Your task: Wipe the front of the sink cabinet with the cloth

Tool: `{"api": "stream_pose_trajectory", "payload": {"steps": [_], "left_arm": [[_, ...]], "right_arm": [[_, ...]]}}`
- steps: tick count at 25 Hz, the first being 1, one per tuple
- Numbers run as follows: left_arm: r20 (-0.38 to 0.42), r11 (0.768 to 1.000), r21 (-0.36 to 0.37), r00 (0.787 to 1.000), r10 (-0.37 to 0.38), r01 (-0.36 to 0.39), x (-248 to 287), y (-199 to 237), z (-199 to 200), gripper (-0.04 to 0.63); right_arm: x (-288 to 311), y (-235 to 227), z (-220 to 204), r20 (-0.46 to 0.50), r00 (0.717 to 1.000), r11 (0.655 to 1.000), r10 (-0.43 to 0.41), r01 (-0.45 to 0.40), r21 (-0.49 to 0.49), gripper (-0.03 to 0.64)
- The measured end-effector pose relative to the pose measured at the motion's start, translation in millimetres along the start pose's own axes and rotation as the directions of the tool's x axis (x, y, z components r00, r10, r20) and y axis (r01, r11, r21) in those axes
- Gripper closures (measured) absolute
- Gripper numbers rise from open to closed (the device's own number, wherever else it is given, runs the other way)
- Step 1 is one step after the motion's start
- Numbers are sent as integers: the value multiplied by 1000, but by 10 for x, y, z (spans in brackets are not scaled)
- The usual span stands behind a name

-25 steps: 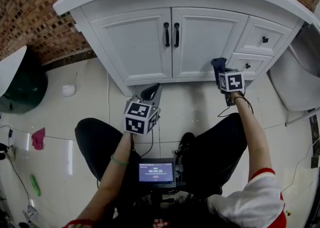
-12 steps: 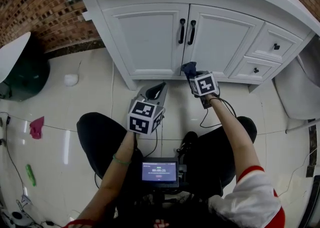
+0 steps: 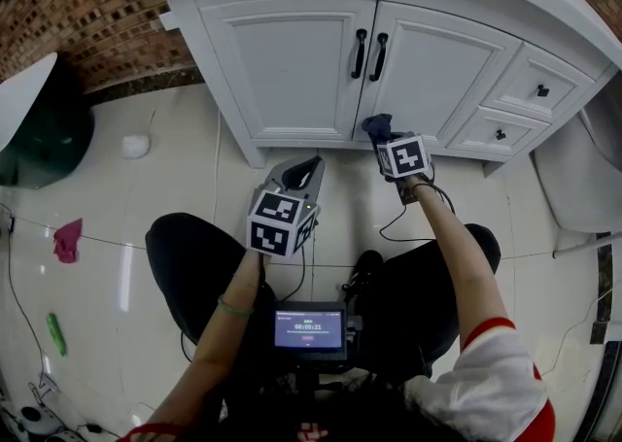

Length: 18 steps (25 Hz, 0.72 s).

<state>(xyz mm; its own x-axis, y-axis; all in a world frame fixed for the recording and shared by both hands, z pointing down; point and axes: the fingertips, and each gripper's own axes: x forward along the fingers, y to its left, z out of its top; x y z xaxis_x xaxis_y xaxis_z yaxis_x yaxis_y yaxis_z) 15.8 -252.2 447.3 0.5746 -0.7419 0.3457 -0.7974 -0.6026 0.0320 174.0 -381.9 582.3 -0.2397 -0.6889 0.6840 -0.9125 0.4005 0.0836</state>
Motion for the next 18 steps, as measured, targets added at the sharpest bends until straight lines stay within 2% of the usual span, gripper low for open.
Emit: {"api": "stream_pose_trajectory", "payload": {"steps": [6,11,14,18], "left_arm": [[0,1000,11,1000,-9,9,50,-101,31,560],[-11,999,32,1000,-21,21,85,-217,45,560],[-22,999,43,999,-23,24,121,-286,43,560],[-27,998,55,999,-33,34,160,-374,53,560]], "right_arm": [[-236,-687,-197,-22,994,994,-102,103,28,543],[-434,-1241,-409,-38,982,977,-184,187,98,543],[-522,-1550,-578,-55,971,958,-231,237,162,543],[-638,-1927,-834,-78,946,913,-314,323,250,543]]}}
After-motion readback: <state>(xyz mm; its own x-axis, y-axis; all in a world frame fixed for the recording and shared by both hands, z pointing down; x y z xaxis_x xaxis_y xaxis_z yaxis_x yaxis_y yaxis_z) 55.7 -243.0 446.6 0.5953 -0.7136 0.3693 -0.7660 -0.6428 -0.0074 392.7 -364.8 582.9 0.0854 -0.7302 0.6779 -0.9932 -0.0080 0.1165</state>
